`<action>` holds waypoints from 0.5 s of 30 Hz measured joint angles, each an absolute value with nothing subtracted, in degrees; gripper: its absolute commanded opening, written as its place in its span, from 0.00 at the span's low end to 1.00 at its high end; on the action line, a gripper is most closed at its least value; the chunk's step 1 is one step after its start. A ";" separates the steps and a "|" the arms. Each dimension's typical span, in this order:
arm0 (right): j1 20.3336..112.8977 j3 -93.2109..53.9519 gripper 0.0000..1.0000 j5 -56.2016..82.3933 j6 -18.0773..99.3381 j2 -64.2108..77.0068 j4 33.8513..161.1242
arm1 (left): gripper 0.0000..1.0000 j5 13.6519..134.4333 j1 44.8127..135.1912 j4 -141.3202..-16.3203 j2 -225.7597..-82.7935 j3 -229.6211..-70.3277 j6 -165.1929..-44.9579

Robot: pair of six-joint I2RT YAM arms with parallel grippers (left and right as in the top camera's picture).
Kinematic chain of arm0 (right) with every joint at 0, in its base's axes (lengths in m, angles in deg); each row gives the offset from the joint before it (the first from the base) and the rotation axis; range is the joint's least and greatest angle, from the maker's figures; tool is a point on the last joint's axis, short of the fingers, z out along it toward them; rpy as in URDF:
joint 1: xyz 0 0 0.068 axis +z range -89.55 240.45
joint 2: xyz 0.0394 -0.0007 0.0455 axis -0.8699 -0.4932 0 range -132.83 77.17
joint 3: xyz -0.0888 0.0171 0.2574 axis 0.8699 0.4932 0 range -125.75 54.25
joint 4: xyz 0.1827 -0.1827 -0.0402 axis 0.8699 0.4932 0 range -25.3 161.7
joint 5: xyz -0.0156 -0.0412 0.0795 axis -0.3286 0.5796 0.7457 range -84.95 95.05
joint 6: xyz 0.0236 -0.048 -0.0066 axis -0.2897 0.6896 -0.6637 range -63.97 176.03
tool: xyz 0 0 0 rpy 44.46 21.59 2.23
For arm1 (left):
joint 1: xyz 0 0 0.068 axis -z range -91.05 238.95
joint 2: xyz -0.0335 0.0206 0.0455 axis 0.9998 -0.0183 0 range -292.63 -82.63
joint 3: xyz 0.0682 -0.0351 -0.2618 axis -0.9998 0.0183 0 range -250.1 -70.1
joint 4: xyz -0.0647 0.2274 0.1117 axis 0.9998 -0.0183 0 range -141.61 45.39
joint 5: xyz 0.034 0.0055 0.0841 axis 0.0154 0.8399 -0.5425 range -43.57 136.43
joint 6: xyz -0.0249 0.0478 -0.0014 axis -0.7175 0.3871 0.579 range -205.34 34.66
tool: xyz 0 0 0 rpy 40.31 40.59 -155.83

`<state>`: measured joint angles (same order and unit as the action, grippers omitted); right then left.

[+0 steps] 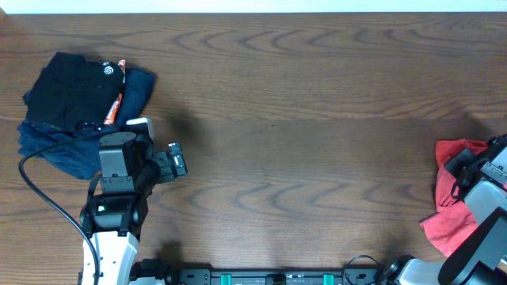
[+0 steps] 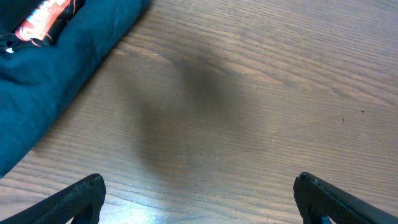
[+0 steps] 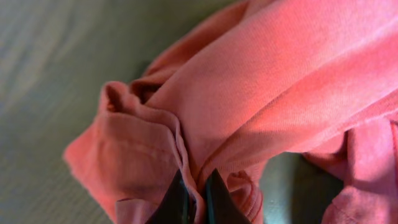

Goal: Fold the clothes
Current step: 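Reach the right gripper to the coral shirt and grasp it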

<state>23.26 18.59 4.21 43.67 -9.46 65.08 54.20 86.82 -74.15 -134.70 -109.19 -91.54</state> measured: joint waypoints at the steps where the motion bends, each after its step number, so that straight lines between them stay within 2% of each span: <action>1: 23.26 18.59 0.17 4.54 43.71 -8.89 65.17 | 0.98 54.20 86.82 -74.15 -134.70 -109.19 -91.54; 4: 23.24 18.57 0.35 5.44 44.00 -7.05 66.07 | 0.98 54.20 86.82 -74.15 -134.70 -109.19 -91.54; 6: 23.24 18.50 0.41 5.74 44.13 -6.38 67.31 | 0.98 54.20 86.82 -74.15 -134.70 -109.19 -91.54; 11: 23.24 18.48 0.41 5.72 44.48 -5.83 70.31 | 0.98 54.20 86.82 -74.15 -134.70 -109.19 -91.54; 15: 23.24 18.48 0.27 5.68 44.63 -5.04 70.90 | 0.98 54.20 86.82 -74.15 -134.70 -109.19 -91.54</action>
